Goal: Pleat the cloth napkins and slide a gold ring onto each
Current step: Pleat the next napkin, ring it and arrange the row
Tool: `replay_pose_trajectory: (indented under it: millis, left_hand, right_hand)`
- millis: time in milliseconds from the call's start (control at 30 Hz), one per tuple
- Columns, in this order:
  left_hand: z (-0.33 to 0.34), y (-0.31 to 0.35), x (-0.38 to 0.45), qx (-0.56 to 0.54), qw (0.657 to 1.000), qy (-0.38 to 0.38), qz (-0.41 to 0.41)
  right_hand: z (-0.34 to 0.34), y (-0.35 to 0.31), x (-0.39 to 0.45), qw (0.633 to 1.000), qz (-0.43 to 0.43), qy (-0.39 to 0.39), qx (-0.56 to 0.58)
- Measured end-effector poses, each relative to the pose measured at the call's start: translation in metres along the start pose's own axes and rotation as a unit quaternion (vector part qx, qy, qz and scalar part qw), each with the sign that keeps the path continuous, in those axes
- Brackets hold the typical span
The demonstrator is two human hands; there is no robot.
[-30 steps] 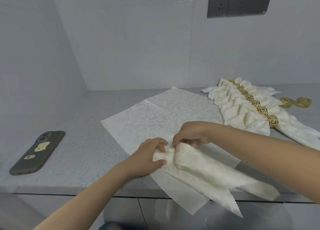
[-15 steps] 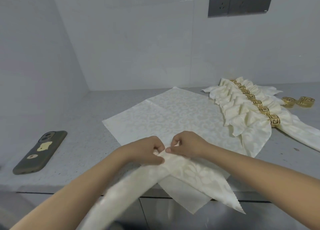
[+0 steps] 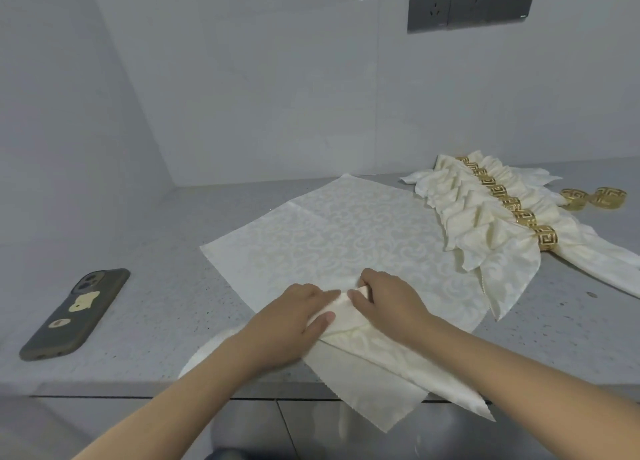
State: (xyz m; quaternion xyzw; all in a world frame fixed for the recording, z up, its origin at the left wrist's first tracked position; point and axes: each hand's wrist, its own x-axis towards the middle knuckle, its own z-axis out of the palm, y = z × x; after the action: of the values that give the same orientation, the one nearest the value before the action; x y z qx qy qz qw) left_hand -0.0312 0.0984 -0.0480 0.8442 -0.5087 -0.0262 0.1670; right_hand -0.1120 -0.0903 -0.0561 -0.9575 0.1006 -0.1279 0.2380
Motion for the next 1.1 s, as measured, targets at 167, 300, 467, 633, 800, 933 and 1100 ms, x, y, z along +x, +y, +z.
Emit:
replay_pose_trajectory:
  millis: [167, 300, 467, 633, 800, 933, 1100]
  left_hand:
    - [0.023, -0.015, -0.008, 0.026, 0.998, 0.028, 0.05]
    - [0.03, -0.016, -0.006, 0.007, 0.996, 0.065, 0.063]
    - [0.029, -0.021, -0.004, 0.062, 0.989, 0.098, 0.092]
    - [0.029, -0.021, -0.003, 0.031, 0.99, 0.049, 0.13]
    - [0.03, -0.027, -0.005, -0.011, 0.989, 0.042, 0.14]
    - [0.033, -0.027, -0.002, -0.005, 0.987, 0.085, 0.133]
    - [0.024, -0.02, 0.007, -0.029, 0.984, 0.143, 0.103]
  right_hand:
    - [0.008, 0.003, -0.004, 0.992, -0.064, 0.095, -0.05]
    - [0.005, 0.007, -0.007, 0.961, -0.244, 0.125, -0.035]
    - [0.004, 0.016, -0.026, 0.96, -0.268, 0.006, -0.078]
    - [0.001, 0.023, -0.02, 0.951, -0.297, 0.009, -0.081]
    - [-0.003, 0.028, -0.007, 0.943, -0.329, 0.023, -0.051]
    - [-0.002, 0.035, -0.002, 0.931, -0.358, 0.068, -0.023]
    - [-0.005, 0.036, 0.004, 0.92, -0.374, 0.112, -0.032]
